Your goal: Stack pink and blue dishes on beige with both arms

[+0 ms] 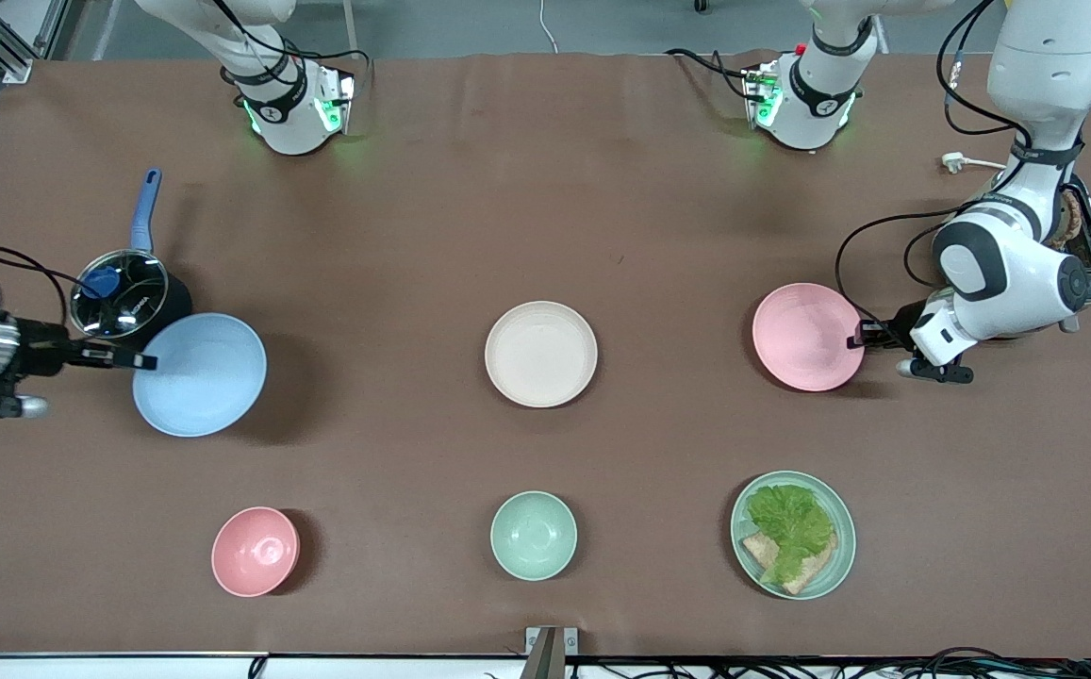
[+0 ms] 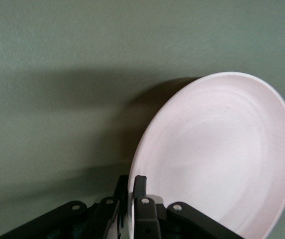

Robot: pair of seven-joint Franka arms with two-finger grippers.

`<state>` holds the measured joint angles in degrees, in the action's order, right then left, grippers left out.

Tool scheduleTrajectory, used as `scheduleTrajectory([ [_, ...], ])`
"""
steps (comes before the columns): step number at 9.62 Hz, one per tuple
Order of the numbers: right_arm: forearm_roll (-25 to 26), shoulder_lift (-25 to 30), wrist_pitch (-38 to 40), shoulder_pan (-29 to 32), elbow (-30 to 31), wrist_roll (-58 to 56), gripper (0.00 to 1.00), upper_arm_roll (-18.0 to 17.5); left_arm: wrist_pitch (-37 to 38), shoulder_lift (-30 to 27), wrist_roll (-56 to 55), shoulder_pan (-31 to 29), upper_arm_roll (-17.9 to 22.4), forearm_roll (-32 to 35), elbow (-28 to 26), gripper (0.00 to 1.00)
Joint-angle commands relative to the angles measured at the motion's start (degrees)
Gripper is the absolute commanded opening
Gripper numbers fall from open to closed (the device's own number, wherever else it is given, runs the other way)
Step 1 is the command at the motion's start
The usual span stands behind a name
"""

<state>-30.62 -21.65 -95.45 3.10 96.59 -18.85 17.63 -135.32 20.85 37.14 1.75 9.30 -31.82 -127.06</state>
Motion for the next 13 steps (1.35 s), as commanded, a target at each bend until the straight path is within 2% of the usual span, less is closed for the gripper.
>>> scheduleTrajectory([
  [1,1.61,3.17,7.35,-2.04,-3.94,9.84,0.00,-0.92,0.66,-4.56,-0.04,0.36,-2.76,-0.88,-2.40,0.00],
  [2,2.22,5.97,9.38,-2.22,-4.04,14.58,0.00,-2.93,0.76,-6.24,-2.14,0.18,-6.27,-0.96,-2.40,0.00],
  [3,5.45,8.70,10.19,-2.31,-3.70,18.37,0.00,-5.73,0.67,-7.04,-7.38,0.36,-10.66,-0.88,-1.97,0.00],
  [4,8.18,11.08,10.28,-2.31,-2.91,23.37,0.00,-9.94,-0.37,-6.96,-14.48,0.44,-16.36,-0.96,-1.27,0.00],
  [6,11.27,12.59,9.24,-2.23,-1.67,30.68,0.00,-17.24,-8.85,-4.08,-30.21,0.53,-27.70,-0.70,-0.29,0.00],
  [8,11.28,12.51,5.13,-2.23,1.64,32.64,0.00,-20.60,-18.18,2.41,-42.09,1.58,-36.41,0.26,3.38,0.00],
  [10,11.11,12.33,-1.89,-2.31,7.09,34.92,0.01,-25.16,-24.70,5.34,-50.90,4.21,-38.21,4.98,4.28,0.00],
  [13,10.14,11.98,-14.46,-2.22,15.45,38.86,0.01,-32.45,-27.53,11.12,-65.48,8.26,-38.65,15.51,8.13,0.00],
])
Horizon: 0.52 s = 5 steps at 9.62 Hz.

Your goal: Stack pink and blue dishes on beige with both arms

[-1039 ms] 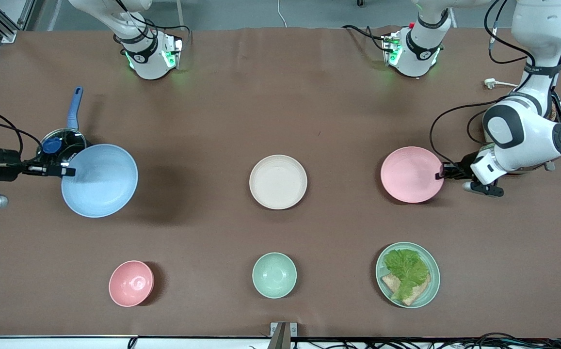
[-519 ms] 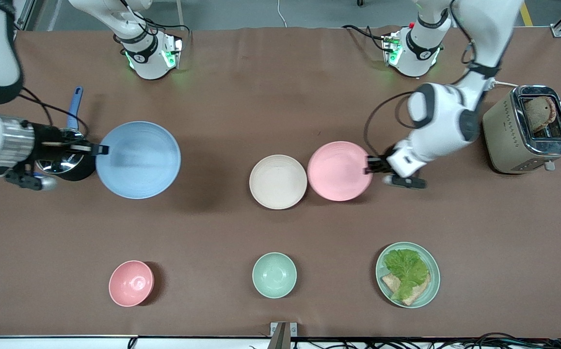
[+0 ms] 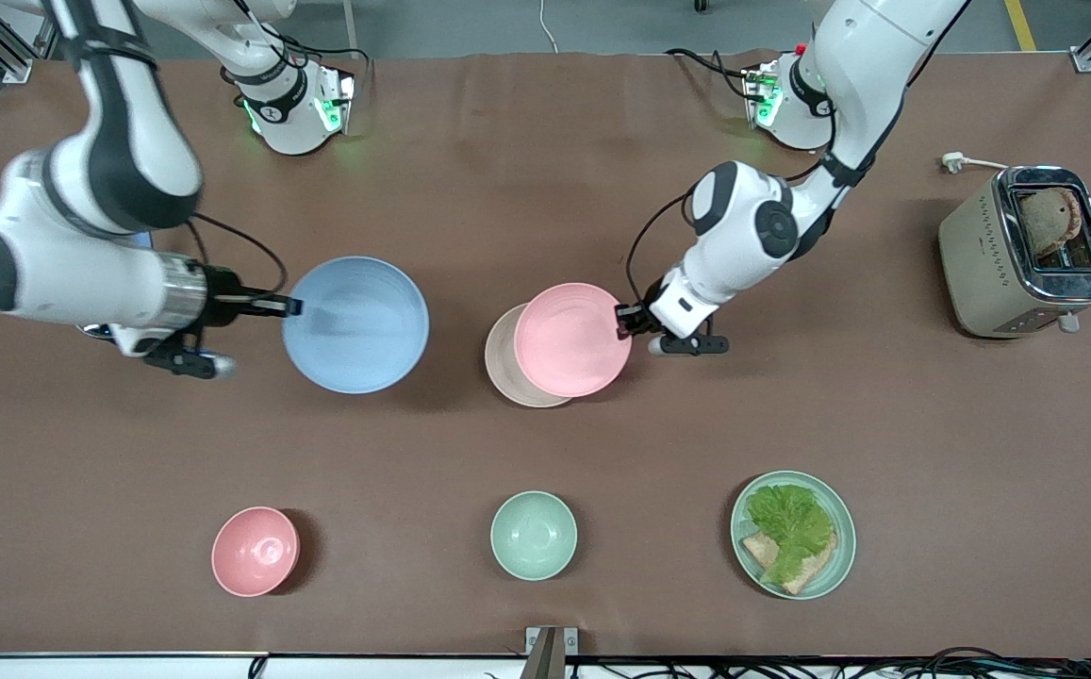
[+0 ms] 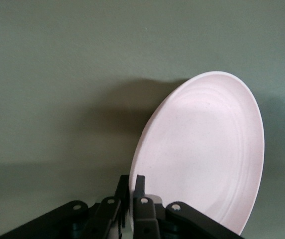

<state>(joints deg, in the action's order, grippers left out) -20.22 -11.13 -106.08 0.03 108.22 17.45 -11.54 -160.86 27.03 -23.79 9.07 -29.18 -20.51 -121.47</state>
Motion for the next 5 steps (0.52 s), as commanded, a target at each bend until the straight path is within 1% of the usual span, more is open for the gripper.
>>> scheduleTrajectory([
  [1,-0.34,1.37,-7.09,0.76,5.49,5.55,0.01,-5.75,-2.18,6.01,-10.61,1.90,-0.17,9.39,3.77,0.01],
  [2,-0.34,1.11,-10.17,0.85,6.90,7.49,0.02,-8.38,-2.18,7.33,-16.15,2.44,-0.17,15.01,4.48,0.04],
  [3,-0.34,0.58,-12.55,0.76,8.04,8.03,0.02,-9.28,-2.18,8.73,-22.47,2.88,-0.17,20.63,5.88,0.10],
  [4,-0.61,-0.47,-12.92,0.68,8.23,8.56,0.02,-10.85,-2.18,9.44,-28.80,3.58,-0.08,25.99,6.33,0.28],
  [5,-1.56,-1.43,-14.49,0.50,8.49,11.44,0.02,-12.26,-2.18,9.54,-31.82,3.24,-0.08,29.09,6.77,0.75],
])
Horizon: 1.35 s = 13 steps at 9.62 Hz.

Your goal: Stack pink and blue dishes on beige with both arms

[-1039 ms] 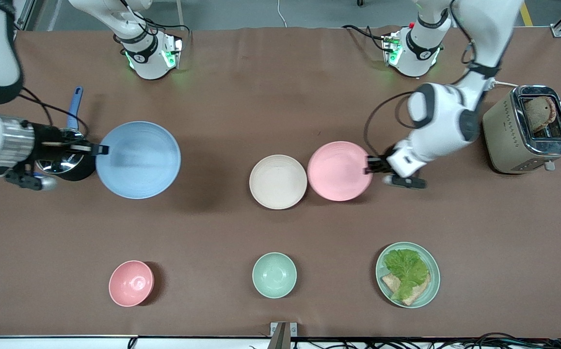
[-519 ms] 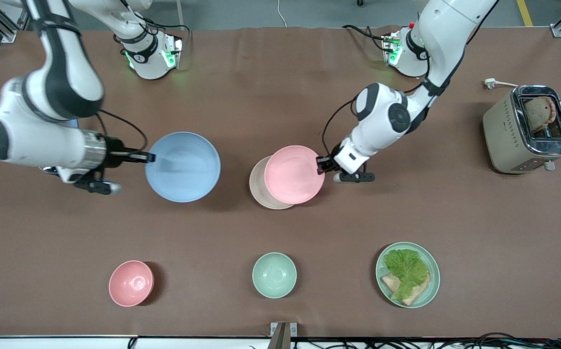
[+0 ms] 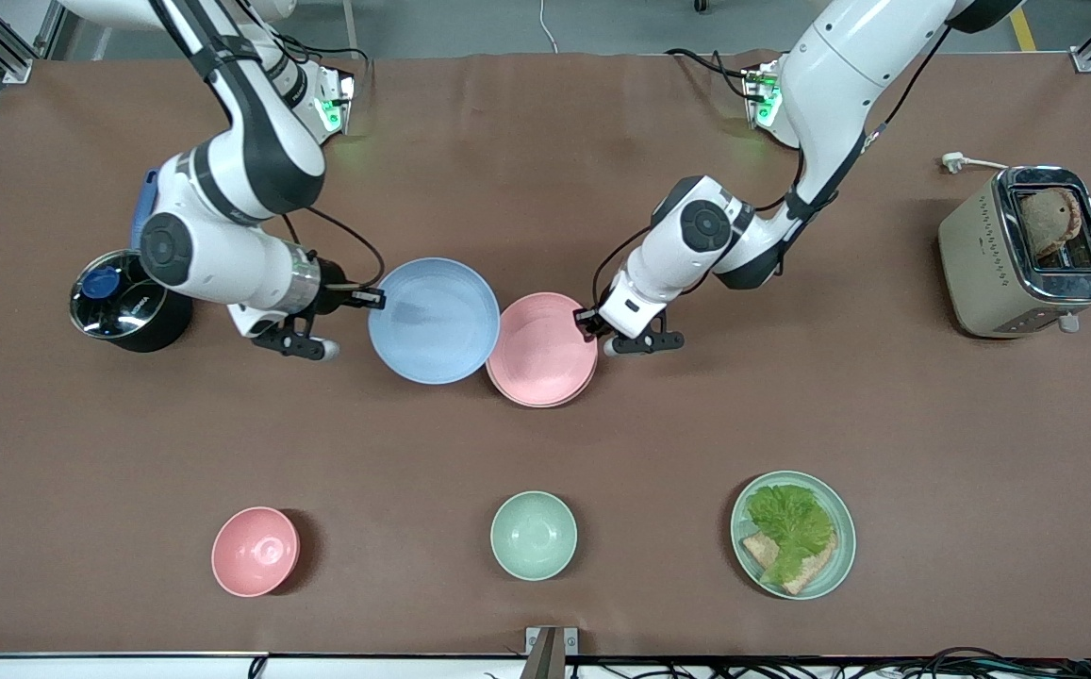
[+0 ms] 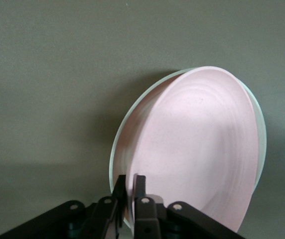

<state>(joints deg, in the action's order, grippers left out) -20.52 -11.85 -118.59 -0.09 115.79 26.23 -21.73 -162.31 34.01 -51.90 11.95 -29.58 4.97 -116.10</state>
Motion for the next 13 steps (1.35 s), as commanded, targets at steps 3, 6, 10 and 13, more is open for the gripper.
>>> scheduleTrajectory([
  [3,-1.28,-7.19,-12.85,-0.78,1.37,7.51,0.02,-5.86,3.37,-3.84,-2.17,-2.01,0.75,6.71,-0.35,1.00],
  [6,-1.36,-12.47,-21.64,-4.98,1.19,8.57,0.03,-6.31,22.33,-14.02,8.11,-3.51,4.16,8.74,0.08,1.00],
  [10,-1.28,-15.56,-27.92,-9.75,0.84,11.22,0.05,-6.22,41.43,-27.13,23.66,-3.51,13.04,8.13,4.37,1.00],
  [13,-0.93,-17.24,-30.13,-10.46,0.75,11.48,1.00,-6.13,56.60,-29.53,33.67,-3.60,18.75,3.05,17.69,1.00],
])
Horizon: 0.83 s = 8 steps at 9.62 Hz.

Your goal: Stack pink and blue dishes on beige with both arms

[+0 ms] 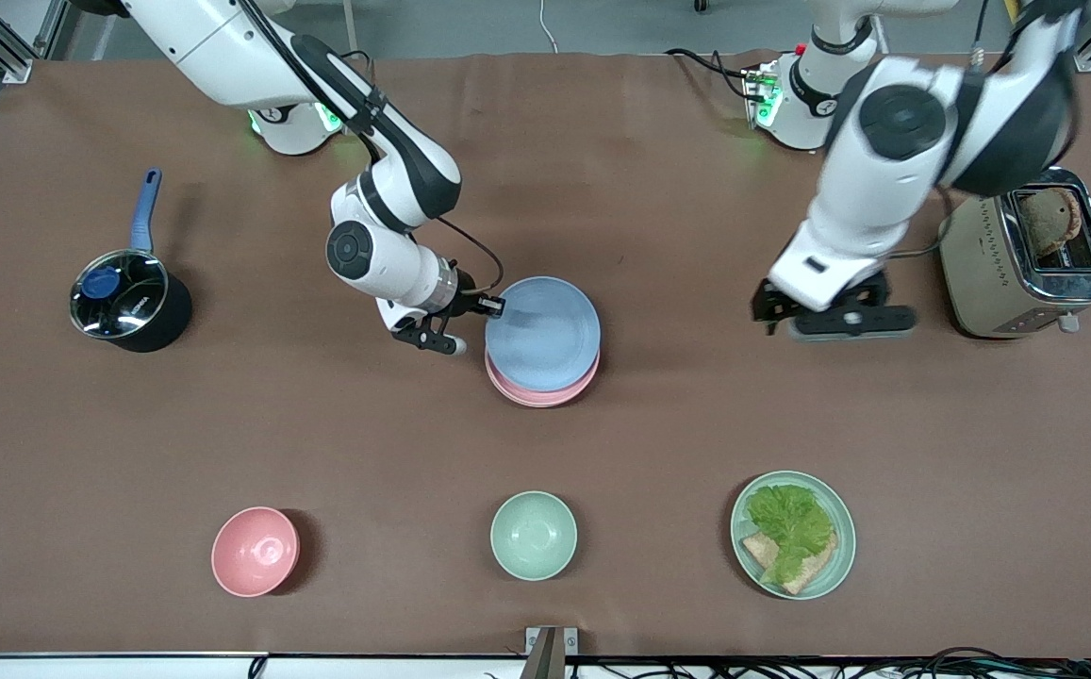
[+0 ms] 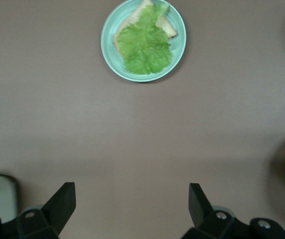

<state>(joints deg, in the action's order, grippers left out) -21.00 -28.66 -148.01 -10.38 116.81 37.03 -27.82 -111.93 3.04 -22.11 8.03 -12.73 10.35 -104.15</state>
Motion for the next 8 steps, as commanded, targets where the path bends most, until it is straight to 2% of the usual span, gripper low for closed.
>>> scheduleTrajectory([
  [1,-0.36,1.39,-0.44,0.19,-0.26,0.59,1.00,-0.04,12.03,1.27,7.40,0.32,3.58,-3.22,10.15,1.00],
  [2,-0.01,6.11,1.91,1.06,0.00,0.59,1.00,0.48,16.17,-0.04,10.04,0.32,5.42,-4.01,12.89,1.00],
  [3,2.86,11.20,9.16,4.98,-0.70,0.50,1.00,0.66,17.35,-3.36,12.59,0.23,8.22,-5.76,12.75,1.00],
  [4,9.77,16.30,17.49,9.20,-2.70,0.24,1.00,0.49,18.23,-5.31,16.10,0.23,10.86,-6.82,12.66,1.00],
  [5,16.27,20.44,28.28,10.98,-7.25,-0.11,1.00,1.36,18.93,-6.37,19.53,-1.42,12.28,-8.48,13.18,1.00],
  [6,21.30,22.57,36.57,11.09,-13.04,-1.33,1.00,5.98,19.20,-6.12,20.35,-2.57,12.47,-10.15,15.19,1.00],
  [7,22.39,22.94,44.13,11.00,-19.27,-5.00,1.00,10.29,22.25,-5.07,20.53,-2.76,12.99,-10.43,18.60,1.00],
  [8,22.58,25.29,48.73,10.91,-21.95,-10.00,1.00,15.90,26.19,-3.06,20.62,-2.67,14.04,-10.35,22.29,1.00],
])
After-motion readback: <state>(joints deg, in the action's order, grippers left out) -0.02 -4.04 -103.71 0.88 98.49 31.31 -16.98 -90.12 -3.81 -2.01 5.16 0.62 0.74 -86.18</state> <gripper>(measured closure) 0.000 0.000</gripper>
